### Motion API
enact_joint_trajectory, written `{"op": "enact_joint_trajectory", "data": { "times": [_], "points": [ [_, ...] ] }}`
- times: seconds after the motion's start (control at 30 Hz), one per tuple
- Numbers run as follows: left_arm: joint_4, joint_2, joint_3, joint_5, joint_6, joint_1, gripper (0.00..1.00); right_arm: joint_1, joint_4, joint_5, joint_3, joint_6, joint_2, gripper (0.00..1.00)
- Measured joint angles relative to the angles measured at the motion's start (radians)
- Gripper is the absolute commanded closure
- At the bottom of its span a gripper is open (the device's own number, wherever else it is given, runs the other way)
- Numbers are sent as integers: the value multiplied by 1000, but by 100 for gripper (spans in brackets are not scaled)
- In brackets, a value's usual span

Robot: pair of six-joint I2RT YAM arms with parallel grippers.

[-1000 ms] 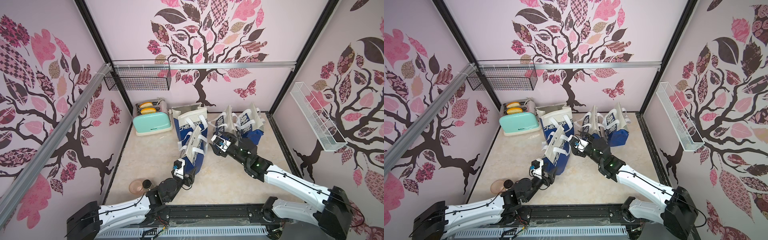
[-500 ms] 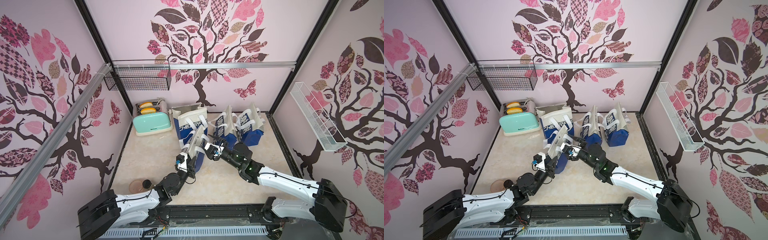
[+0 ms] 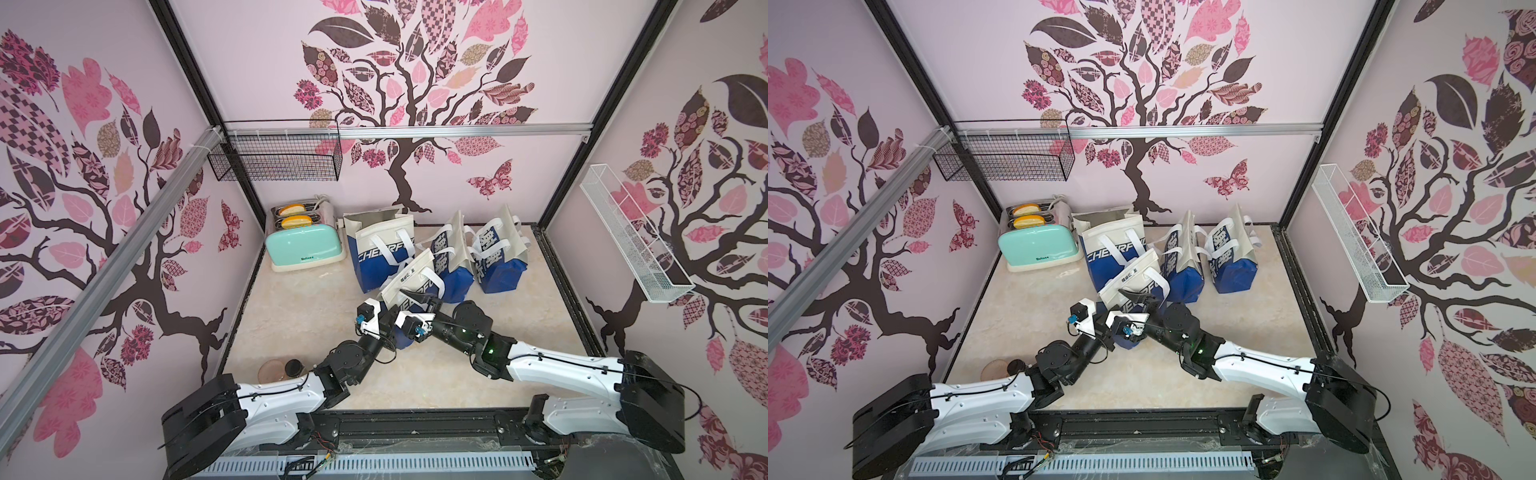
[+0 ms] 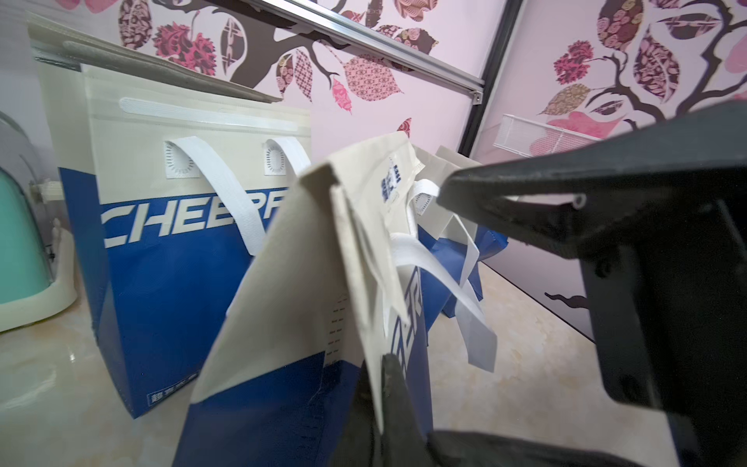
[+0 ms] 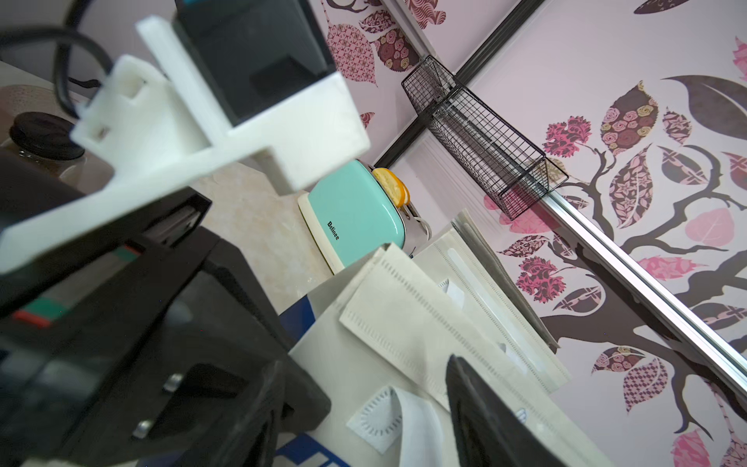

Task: Open the takeout bag
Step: Move the takeout bag to the center of the board, then open the takeout bag at the center of the board.

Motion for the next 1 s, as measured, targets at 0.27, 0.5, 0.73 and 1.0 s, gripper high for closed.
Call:
{"op": "enact_joint_trajectory", "data": {
  "times": [0.27, 0.5, 0.73, 1.0],
  "points": [
    [-43, -10, 1, -25, 22, -17, 100, 24, 68, 58, 7, -23, 50, 41],
    [-55, -17, 2, -27, 38, -33, 100, 36, 92, 80, 47, -51, 91, 52],
    [-63, -29, 7, -35, 56, -40, 100, 51, 122, 111, 62, -85, 120, 73],
    [-85, -51, 7, -46, 64, -40, 100, 65, 154, 134, 65, -120, 152, 95]
  ]
}}
